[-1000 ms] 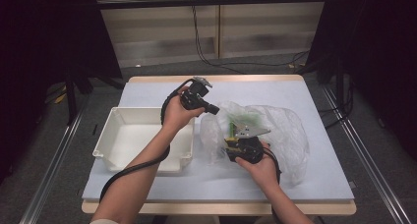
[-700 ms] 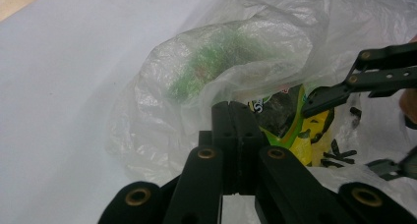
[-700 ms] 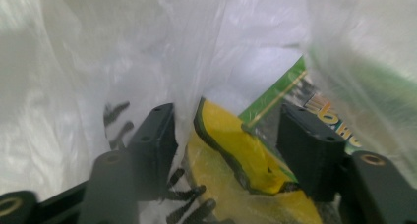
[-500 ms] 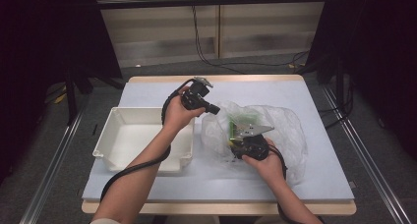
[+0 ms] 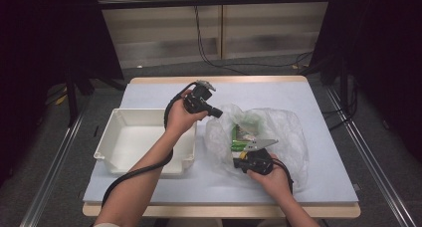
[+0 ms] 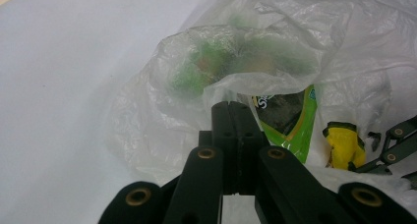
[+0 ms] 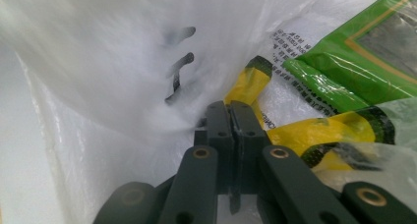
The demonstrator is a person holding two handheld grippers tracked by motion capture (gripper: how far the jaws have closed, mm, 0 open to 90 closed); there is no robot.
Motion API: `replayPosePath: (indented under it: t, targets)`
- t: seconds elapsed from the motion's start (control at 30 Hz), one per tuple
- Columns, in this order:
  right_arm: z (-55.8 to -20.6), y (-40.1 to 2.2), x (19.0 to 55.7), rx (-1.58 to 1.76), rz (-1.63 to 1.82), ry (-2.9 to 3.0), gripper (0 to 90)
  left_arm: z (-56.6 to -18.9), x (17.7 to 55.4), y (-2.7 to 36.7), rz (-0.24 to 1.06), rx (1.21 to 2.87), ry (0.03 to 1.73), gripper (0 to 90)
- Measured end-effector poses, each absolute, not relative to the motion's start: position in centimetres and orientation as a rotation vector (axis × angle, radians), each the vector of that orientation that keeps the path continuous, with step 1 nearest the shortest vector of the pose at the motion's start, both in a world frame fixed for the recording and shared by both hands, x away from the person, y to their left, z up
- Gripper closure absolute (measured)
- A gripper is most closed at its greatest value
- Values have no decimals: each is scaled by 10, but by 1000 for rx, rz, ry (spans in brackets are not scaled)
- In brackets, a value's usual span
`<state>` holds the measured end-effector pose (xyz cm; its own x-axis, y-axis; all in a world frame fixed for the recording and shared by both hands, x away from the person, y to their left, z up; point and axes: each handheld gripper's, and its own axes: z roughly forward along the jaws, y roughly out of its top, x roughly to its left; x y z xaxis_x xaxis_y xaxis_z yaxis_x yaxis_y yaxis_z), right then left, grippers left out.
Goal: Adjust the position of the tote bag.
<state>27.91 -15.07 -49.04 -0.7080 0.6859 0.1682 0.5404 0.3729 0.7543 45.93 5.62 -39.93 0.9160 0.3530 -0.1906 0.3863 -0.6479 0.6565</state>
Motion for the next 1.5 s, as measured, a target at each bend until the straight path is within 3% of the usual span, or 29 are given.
replayPosePath:
  t: [0.13,0.37,0.57,0.83,1.07,1.33,1.5]
  targets:
    - [-487,-152,278,1104,1236,2445,828,-398,458,57,-55,2342,516,900]
    - [-463,-164,282,1113,1242,2332,601,-396,460,61,-53,2330,522,900]
    - [-450,-181,294,1149,1216,2244,524,-395,459,62,-45,2330,527,900]
    - [-463,-196,303,1208,1104,2220,400,-397,459,61,-54,2341,531,900]
    - [-472,-206,293,1234,1095,2247,464,-398,456,60,-31,2355,537,900]
    - [-482,-219,277,1277,1066,2309,826,-402,456,63,-24,2351,549,900]
    - [-483,-229,266,1318,1072,2297,863,-402,456,65,-18,2364,547,900]
